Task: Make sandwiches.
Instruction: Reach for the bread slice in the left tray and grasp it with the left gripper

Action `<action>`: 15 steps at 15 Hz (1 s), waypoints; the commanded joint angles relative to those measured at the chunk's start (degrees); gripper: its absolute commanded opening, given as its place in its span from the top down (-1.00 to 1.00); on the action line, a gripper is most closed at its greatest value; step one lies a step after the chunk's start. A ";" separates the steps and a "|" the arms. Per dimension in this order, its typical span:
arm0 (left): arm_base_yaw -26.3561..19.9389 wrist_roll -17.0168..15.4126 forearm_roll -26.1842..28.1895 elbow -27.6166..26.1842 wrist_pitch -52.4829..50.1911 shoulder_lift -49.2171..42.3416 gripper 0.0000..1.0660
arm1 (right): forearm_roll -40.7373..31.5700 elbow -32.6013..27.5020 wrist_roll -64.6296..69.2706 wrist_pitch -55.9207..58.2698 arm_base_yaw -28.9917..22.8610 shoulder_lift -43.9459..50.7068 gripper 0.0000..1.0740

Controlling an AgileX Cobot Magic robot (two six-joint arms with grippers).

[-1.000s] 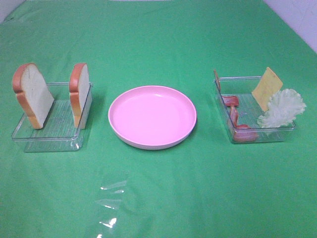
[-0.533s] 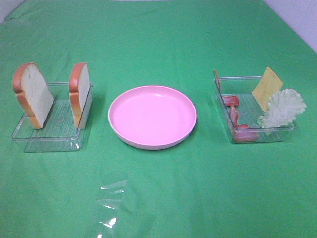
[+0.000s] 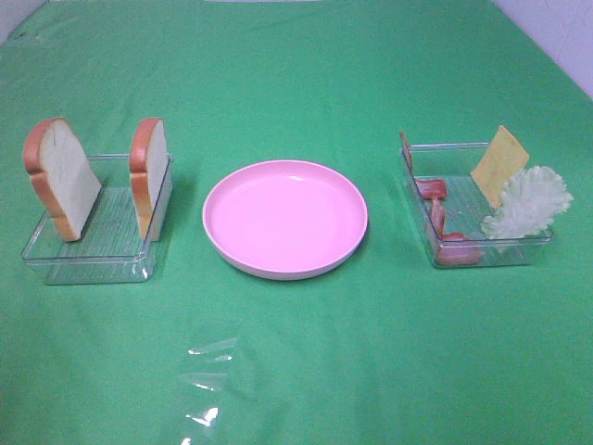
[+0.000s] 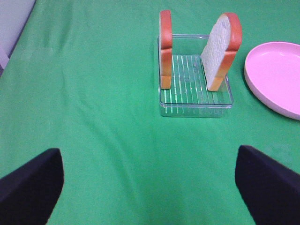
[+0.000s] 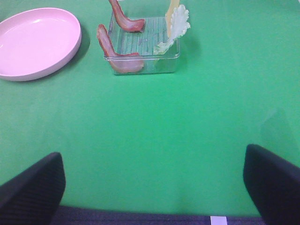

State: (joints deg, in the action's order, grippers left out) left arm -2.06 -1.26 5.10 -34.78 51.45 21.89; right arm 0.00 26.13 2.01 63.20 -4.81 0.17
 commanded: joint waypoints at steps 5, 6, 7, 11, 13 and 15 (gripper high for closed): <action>0.23 1.26 6.65 -19.02 -3.32 35.75 -0.71 | 0.00 -0.06 -0.40 -0.23 0.00 1.95 -0.83; 0.23 1.26 8.14 -23.03 -2.46 41.08 -0.71 | 0.00 -0.06 -0.40 -0.23 0.00 1.95 -0.83; 0.52 1.26 9.34 -26.99 -1.09 46.81 -0.71 | 0.00 -0.06 -0.40 -0.23 0.00 1.95 -0.83; 7.96 -0.52 8.71 -42.40 1.20 65.55 -0.71 | 0.00 -0.06 -0.40 -0.23 0.00 1.95 -0.83; 12.03 -4.47 6.59 -47.78 2.69 71.96 -0.71 | 0.00 -0.06 -0.40 -0.23 0.00 1.95 -0.83; 15.70 -8.42 2.98 -52.25 5.27 77.81 -0.71 | 0.00 -0.06 -0.40 -0.23 0.00 1.95 -0.83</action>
State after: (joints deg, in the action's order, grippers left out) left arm 13.18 -8.65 8.88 -86.46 55.81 99.18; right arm 0.00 26.13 2.01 63.20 -4.81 0.17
